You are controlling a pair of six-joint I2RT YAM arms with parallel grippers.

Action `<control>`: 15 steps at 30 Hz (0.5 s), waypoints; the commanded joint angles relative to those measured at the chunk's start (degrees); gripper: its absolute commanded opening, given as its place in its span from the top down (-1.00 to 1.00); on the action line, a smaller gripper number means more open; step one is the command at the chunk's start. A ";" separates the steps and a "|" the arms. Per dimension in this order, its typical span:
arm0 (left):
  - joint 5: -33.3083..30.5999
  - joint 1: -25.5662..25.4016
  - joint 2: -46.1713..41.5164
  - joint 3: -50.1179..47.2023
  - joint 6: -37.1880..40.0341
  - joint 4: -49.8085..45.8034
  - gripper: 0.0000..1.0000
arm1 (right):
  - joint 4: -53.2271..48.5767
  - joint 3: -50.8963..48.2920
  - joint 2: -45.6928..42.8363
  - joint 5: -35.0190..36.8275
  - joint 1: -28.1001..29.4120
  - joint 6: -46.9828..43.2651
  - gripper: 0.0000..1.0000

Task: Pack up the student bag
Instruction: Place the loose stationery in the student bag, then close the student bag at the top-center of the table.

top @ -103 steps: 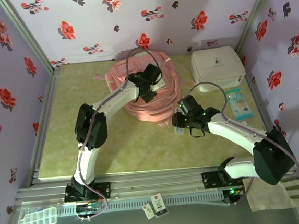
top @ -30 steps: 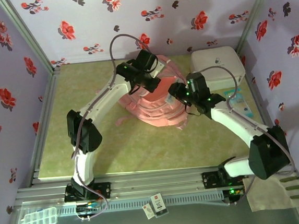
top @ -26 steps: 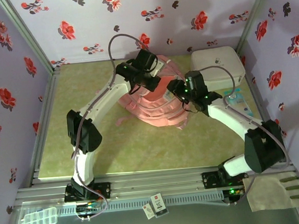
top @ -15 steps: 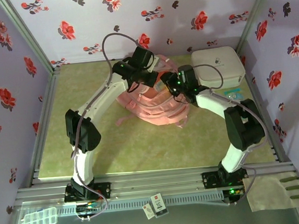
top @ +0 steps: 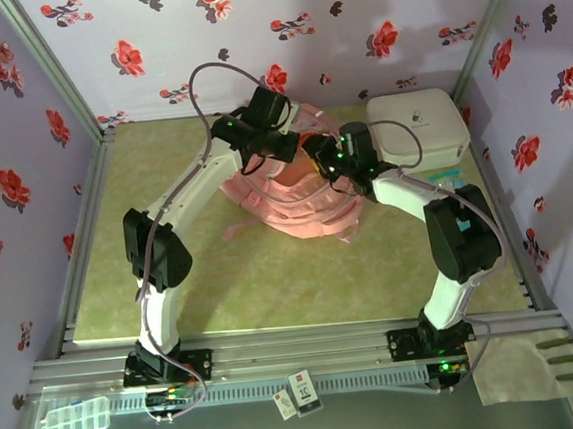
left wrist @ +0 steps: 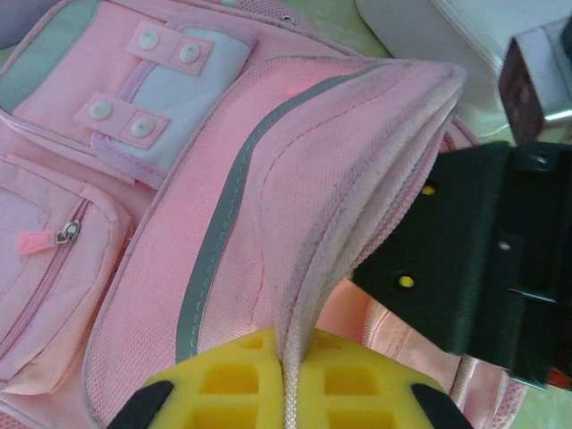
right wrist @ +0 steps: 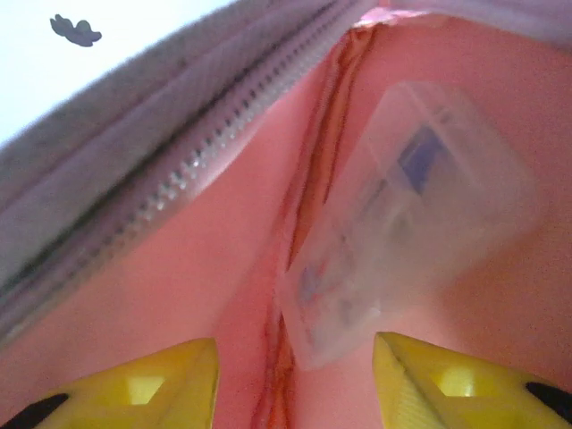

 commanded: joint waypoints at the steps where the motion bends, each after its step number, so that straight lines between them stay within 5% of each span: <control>1: 2.61 0.49 -3.07 0.47 -0.96 6.74 0.85 | -3.98 -2.47 -5.64 4.04 -1.23 -3.02 0.10; 10: 7.30 0.43 -4.31 -3.20 0.27 6.31 0.65 | -12.37 -4.53 -11.92 10.90 -1.95 -9.35 0.12; 15: 11.53 0.99 -8.52 -9.47 -0.17 7.16 -0.10 | -19.08 -7.61 -19.71 17.90 -2.00 -13.75 0.00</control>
